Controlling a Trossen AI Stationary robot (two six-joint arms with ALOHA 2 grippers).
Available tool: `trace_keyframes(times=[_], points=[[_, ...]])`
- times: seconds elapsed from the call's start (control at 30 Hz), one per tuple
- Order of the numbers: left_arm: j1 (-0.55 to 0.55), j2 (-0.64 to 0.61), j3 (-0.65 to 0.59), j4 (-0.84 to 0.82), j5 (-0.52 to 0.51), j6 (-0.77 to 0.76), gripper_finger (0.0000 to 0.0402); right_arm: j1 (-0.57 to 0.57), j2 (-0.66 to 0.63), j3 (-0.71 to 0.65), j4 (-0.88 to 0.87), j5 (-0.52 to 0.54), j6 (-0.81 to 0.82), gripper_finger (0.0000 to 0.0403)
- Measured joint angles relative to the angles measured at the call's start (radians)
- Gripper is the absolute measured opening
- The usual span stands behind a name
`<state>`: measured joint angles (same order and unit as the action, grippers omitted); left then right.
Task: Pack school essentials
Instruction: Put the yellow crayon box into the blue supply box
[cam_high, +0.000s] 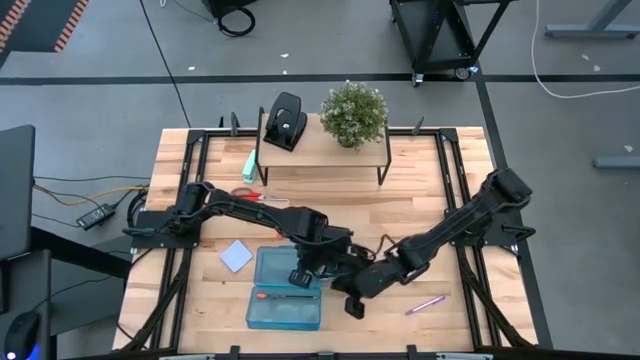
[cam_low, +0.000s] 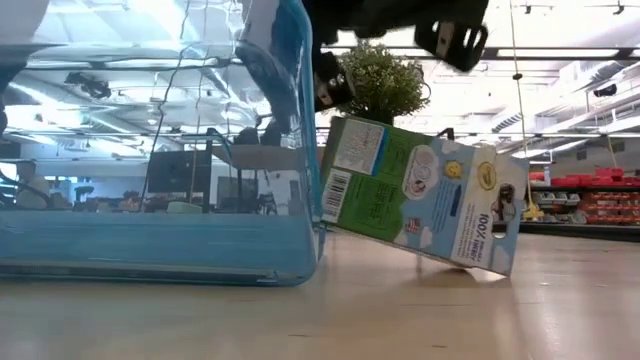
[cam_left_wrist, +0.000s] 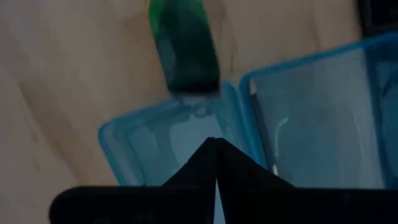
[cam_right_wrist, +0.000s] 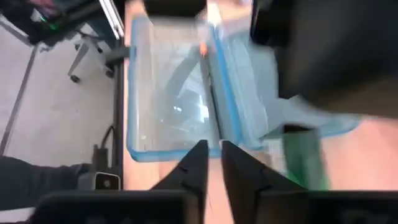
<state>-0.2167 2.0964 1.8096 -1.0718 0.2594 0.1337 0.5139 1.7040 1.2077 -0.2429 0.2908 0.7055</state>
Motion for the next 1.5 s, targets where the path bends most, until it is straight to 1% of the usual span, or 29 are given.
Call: trace_keyframes(times=[0.1, 0.23, 0.3, 0.43, 0.57, 0.67, 0.77, 0.87, 1.03, 1.3, 1.43, 1.5], points=[[0.007, 0.000, -0.001, 0.008, 0.003, 0.007, 0.0015, 0.001, -0.077, 0.001, -0.123, 0.026, -0.048, 0.0106], [0.024, 0.000, -0.001, 0.016, -0.025, 0.013, 0.0005, -0.003, -0.157, -0.002, -0.313, 0.117, -0.100, 0.0173], [0.039, 0.000, -0.001, 0.026, -0.030, 0.013, 0.0005, -0.005, -0.176, -0.018, -0.372, 0.135, -0.114, 0.0203], [0.062, 0.002, -0.001, 0.029, -0.031, 0.001, 0.0018, -0.010, -0.171, -0.052, -0.383, 0.107, -0.101, 0.0246], [0.068, 0.002, -0.001, 0.007, -0.029, -0.025, 0.0019, -0.009, -0.143, -0.052, -0.341, 0.103, -0.081, 0.0273], [0.062, 0.002, -0.001, -0.013, -0.017, -0.025, 0.0010, -0.016, -0.113, -0.053, -0.292, 0.102, -0.096, 0.0284], [0.049, 0.002, -0.001, -0.042, 0.013, -0.026, 0.0006, -0.026, -0.063, -0.053, -0.250, 0.059, -0.117, 0.0290], [0.035, 0.002, -0.001, -0.079, 0.016, -0.026, 0.0011, -0.034, -0.027, -0.053, -0.201, 0.025, -0.127, 0.0292], [0.017, 0.002, -0.001, -0.107, 0.018, -0.026, 0.0022, -0.048, 0.003, -0.053, -0.174, 0.015, -0.129, 0.0292], [0.009, 0.003, -0.002, -0.103, 0.019, -0.047, 0.0005, -0.051, 0.057, -0.054, -0.143, 0.015, -0.126, 0.0292], [0.009, 0.003, -0.003, -0.091, 0.021, -0.064, 0.0017, -0.051, 0.063, -0.054, -0.131, 0.027, -0.113, 0.0290], [0.009, 0.003, -0.003, -0.077, 0.022, -0.077, 0.0023, -0.051, 0.063, -0.054, -0.132, 0.032, -0.111, 0.0282]])
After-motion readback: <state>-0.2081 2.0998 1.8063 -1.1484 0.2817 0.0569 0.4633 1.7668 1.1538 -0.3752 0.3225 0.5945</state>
